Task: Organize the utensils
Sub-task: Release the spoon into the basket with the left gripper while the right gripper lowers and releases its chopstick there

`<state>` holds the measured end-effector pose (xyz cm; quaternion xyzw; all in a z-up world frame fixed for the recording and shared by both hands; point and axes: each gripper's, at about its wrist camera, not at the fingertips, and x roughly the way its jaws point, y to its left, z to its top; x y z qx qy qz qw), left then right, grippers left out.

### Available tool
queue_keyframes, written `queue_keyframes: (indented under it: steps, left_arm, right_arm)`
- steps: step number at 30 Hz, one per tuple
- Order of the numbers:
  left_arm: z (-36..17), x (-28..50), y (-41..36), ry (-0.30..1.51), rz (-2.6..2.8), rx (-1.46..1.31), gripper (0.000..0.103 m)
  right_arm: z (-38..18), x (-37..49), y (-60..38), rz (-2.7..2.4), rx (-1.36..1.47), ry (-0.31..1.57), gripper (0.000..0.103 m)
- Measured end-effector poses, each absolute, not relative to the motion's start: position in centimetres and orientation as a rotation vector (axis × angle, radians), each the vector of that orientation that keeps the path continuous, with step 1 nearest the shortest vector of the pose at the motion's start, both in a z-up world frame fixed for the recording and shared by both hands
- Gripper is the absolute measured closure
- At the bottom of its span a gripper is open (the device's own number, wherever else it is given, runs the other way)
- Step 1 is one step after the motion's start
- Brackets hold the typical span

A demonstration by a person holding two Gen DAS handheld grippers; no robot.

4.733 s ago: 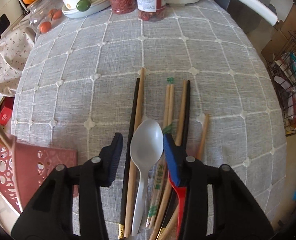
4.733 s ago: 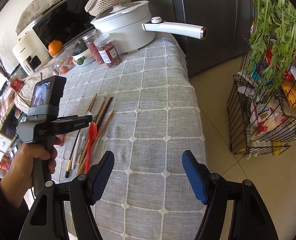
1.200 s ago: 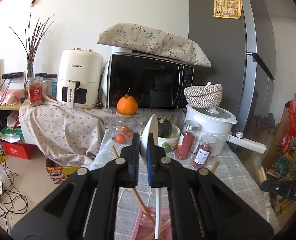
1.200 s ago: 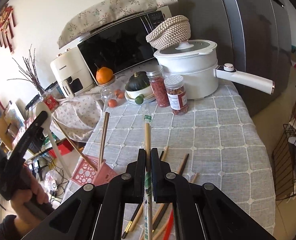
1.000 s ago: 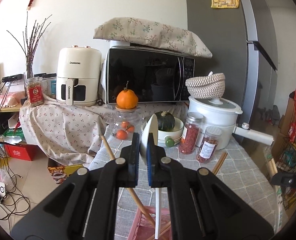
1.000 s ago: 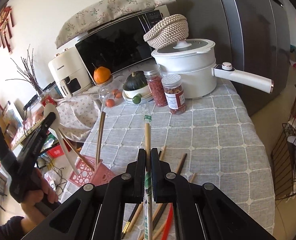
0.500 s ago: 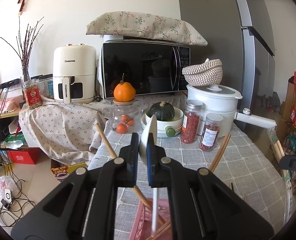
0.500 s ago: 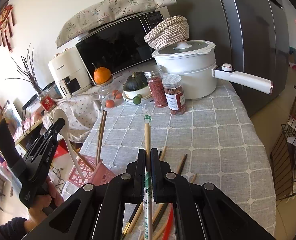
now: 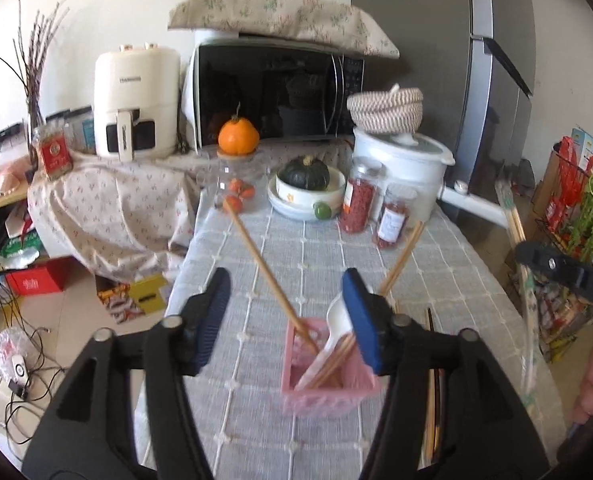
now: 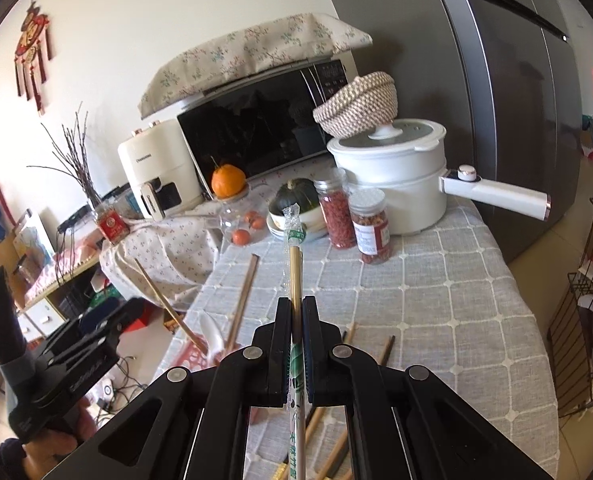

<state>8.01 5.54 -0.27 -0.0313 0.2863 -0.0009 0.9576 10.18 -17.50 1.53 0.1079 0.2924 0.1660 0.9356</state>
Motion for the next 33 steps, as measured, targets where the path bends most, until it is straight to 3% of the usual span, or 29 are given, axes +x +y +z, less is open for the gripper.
queue_keyframes:
  steps: [12,23,33]
  left_arm:
    - [-0.9,5.8,11.2,0.743,0.018,-0.033,0.033]
    - [-0.7,4.9,15.2,0.761,0.017,-0.129,0.033]
    - [-0.5,5.2,15.1,0.755,-0.005,-0.141,0.033]
  right_arm:
    - [2.9,10.4,-10.9,0.265,0.34,0.34,0.098]
    - [0.7,9.7,-5.1,0.051,0.267,0.077,0.098]
    - [-2.3,8.7,-4.6,0.059,0.282,0.123,0.098]
